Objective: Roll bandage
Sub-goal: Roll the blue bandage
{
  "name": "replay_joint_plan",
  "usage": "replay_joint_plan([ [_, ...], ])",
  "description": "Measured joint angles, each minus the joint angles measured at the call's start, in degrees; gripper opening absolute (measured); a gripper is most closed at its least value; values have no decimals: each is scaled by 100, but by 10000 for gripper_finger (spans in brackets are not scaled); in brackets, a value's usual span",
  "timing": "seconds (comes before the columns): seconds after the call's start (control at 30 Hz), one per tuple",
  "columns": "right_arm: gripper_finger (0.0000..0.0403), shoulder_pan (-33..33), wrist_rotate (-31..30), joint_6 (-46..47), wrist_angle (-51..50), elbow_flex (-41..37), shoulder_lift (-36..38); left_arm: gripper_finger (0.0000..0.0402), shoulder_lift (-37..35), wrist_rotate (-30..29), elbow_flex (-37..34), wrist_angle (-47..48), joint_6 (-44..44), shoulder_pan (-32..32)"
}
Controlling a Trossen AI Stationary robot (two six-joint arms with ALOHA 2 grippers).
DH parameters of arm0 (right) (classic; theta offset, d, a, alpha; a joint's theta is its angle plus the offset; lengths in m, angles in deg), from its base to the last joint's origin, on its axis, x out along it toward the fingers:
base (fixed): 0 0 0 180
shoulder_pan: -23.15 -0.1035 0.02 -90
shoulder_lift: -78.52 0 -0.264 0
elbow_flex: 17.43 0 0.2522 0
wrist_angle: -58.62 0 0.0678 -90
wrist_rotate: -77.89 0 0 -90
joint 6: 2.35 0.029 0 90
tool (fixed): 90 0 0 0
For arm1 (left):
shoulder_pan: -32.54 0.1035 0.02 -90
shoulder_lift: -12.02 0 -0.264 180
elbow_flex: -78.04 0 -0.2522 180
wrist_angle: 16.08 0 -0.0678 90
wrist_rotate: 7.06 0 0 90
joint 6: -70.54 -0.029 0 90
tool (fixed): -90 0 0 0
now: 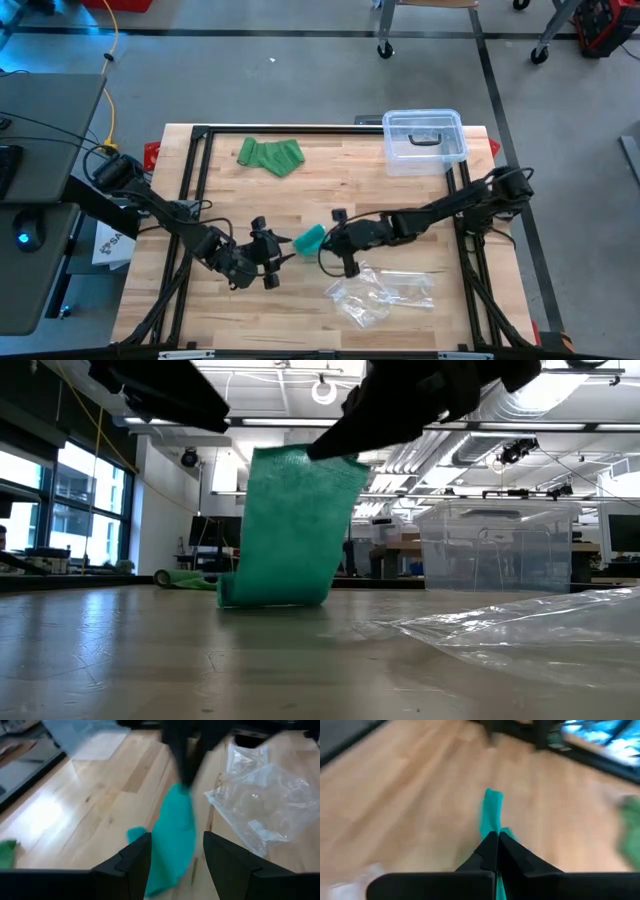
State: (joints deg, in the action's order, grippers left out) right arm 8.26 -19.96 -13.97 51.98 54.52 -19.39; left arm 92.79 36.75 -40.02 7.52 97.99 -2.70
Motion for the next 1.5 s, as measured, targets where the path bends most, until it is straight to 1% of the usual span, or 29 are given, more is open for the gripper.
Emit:
replay_joint_plan([
  [0.1,0,0,252,161,42,0,-145,174,0,-85,-10,373,579,-59],
  [0.17,0,-33,275,277,2,0,-149,174,13,-101,-166,343,969,-62],
  [0.23,0,-107,277,345,-43,2,-149,174,26,-147,-458,134,1256,-44],
  [0.37,0,-339,298,274,-71,2,-149,174,26,-229,-1139,-649,1877,160],
  [0.43,0,-451,243,258,-122,2,-149,174,35,-170,-1429,-1192,1831,283],
  [0.53,0,-606,75,261,-118,2,-149,172,44,-103,-1645,-1979,1374,481],
  [0.67,0,-736,-142,278,-130,2,-149,161,48,-33,-1632,-2111,1024,845],
  [0.83,0,-777,-287,282,-125,2,-149,154,49,924,-1631,-2158,738,1329],
  [0.93,0,-778,-290,374,-125,2,-149,154,146,1098,-1628,-2251,682,1456],
  [1.1,0,-777,-303,418,-133,2,-149,154,637,1329,-1624,-2438,740,1471],
  [1.23,0,-777,-303,421,-134,2,-149,154,1138,1240,-1624,-2548,1100,1507],
  [1.3,0,-778,-303,428,-135,2,-149,154,1343,1295,-1625,-2727,1138,1590],
  [1.37,0,-779,-303,425,-131,2,-149,154,1525,1497,-1623,-3063,1137,1686],
  [1.43,0,-779,-303,429,-134,2,-149,154,1698,1831,-1620,-3370,1082,1788],
  [1.5,0,-779,-303,429,-132,2,-149,150,1803,2110,-1606,-3514,973,1851],
])
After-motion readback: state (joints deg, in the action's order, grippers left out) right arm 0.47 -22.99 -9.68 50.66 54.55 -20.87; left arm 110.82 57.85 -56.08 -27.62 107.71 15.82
